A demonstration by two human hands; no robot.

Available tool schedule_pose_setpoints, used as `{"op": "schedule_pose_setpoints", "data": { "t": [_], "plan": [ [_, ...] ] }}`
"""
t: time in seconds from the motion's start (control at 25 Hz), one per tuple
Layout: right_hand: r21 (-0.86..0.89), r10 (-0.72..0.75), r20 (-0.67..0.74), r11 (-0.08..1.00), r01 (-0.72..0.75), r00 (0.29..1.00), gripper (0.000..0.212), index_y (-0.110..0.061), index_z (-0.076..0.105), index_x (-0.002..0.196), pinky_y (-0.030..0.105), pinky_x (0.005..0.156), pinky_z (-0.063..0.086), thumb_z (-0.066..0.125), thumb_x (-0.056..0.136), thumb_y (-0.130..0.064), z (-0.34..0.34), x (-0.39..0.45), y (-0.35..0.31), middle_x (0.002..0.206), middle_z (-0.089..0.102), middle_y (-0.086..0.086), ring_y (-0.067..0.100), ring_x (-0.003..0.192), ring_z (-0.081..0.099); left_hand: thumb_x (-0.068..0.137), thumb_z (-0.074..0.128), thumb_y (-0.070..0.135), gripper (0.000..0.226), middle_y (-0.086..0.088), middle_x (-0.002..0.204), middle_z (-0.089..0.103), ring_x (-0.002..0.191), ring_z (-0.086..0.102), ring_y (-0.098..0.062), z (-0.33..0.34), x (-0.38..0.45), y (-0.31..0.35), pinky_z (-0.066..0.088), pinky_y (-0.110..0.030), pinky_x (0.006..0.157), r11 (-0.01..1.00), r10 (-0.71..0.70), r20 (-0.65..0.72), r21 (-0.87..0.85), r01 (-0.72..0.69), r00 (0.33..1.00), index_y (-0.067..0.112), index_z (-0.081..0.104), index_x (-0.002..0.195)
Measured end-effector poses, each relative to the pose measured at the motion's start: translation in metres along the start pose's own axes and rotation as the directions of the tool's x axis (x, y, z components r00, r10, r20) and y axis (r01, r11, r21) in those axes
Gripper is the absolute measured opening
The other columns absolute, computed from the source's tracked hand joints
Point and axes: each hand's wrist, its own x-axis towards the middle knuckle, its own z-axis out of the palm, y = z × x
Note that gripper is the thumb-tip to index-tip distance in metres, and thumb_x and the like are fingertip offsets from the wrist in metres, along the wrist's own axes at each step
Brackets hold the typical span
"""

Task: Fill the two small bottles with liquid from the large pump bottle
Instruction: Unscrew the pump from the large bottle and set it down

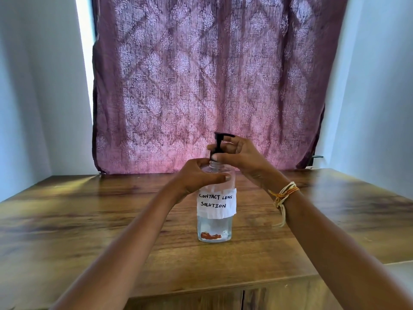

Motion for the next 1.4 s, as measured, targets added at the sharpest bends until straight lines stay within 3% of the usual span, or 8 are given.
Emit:
{"op": "schedule_pose_setpoints", "data": {
  "t": [0.2,0.36,0.48,0.6,0.84,1.04,1.24,1.4],
  "plan": [
    [-0.076,0.028,-0.146,0.996,-0.04,0.989,0.058,-0.003,0.06,0.12,0.043,0.081,0.059,0.084,0.068,-0.002,0.0,0.002,0.003,0.095,0.073,0.024,0.031,0.087,0.073,0.07,0.083,0.024,0.028,0.002,0.095,0.077,0.086,0.073,-0.014,0.0,0.0,0.001,0.056,-0.031,0.077,1.0,-0.002,-0.01,0.004,0.002,1.0,0.023,0.073,0.097],
    [0.101,0.063,0.016,0.993,-0.064,0.998,0.056,-0.001,0.053,0.127,0.037,0.083,0.059,0.069,0.075,0.012,-0.004,-0.004,0.0,0.107,0.072,0.016,0.025,0.092,0.072,0.066,0.085,0.028,0.036,0.002,0.097,0.077,0.091,0.072,-0.016,-0.001,0.002,-0.001,0.056,-0.034,0.083,1.0,-0.011,-0.02,0.013,0.011,1.0,0.021,0.074,0.099],
    [-0.041,0.073,-0.013,0.996,-0.073,0.997,0.077,-0.008,0.048,0.134,0.049,0.095,0.054,0.085,0.066,-0.01,0.001,-0.003,0.0,0.108,0.069,0.026,0.035,0.1,0.07,0.069,0.084,0.027,0.036,0.0,0.1,0.076,0.093,0.072,-0.018,-0.001,0.0,-0.002,0.057,-0.037,0.086,1.0,0.001,-0.008,0.012,-0.001,1.0,0.019,0.073,0.102],
    [-0.148,0.029,-0.159,0.988,-0.052,0.987,0.071,-0.012,0.055,0.124,0.054,0.091,0.055,0.089,0.063,-0.021,0.005,-0.002,0.002,0.097,0.071,0.025,0.036,0.092,0.071,0.071,0.082,0.026,0.035,-0.001,0.099,0.076,0.092,0.072,-0.02,0.0,-0.002,-0.001,0.057,-0.039,0.086,1.0,-0.004,-0.003,0.014,0.004,1.0,0.017,0.073,0.103],
    [-0.019,0.07,-0.06,0.997,-0.071,0.996,0.05,-0.004,0.054,0.125,0.053,0.097,0.052,0.07,0.079,0.006,0.001,-0.003,-0.002,0.109,0.07,0.024,0.036,0.102,0.069,0.068,0.084,0.025,0.03,0.0,0.097,0.077,0.092,0.072,-0.018,0.0,-0.001,0.0,0.056,-0.04,0.088,1.0,-0.014,-0.016,0.008,0.014,1.0,0.022,0.073,0.096],
    [-0.178,0.012,-0.148,0.983,-0.039,0.989,0.067,-0.009,0.055,0.123,0.045,0.086,0.058,0.088,0.065,-0.014,0.013,-0.003,0.0,0.097,0.074,0.018,0.032,0.09,0.073,0.068,0.084,0.028,0.039,0.0,0.102,0.076,0.095,0.072,-0.018,-0.001,0.001,-0.004,0.056,-0.041,0.089,1.0,-0.014,0.0,0.008,0.014,1.0,0.018,0.072,0.104],
    [0.056,0.075,-0.006,0.996,-0.075,0.997,0.055,-0.001,0.051,0.128,0.047,0.089,0.056,0.071,0.077,0.007,0.008,-0.004,-0.001,0.11,0.069,0.025,0.038,0.1,0.069,0.066,0.084,0.03,0.037,0.001,0.101,0.076,0.093,0.072,-0.018,-0.001,0.0,-0.003,0.056,-0.039,0.087,0.999,-0.029,-0.011,0.012,0.03,1.0,0.022,0.072,0.1],
    [-0.19,0.057,-0.083,0.979,-0.072,0.995,0.063,-0.008,0.052,0.126,0.037,0.086,0.058,0.084,0.071,-0.011,0.015,-0.001,-0.006,0.102,0.072,0.016,0.029,0.093,0.072,0.07,0.083,0.026,0.037,0.0,0.102,0.075,0.093,0.072,-0.018,-0.001,0.0,-0.002,0.057,-0.035,0.083,1.0,-0.012,0.001,0.003,0.012,1.0,0.019,0.071,0.104]
  ]
}}
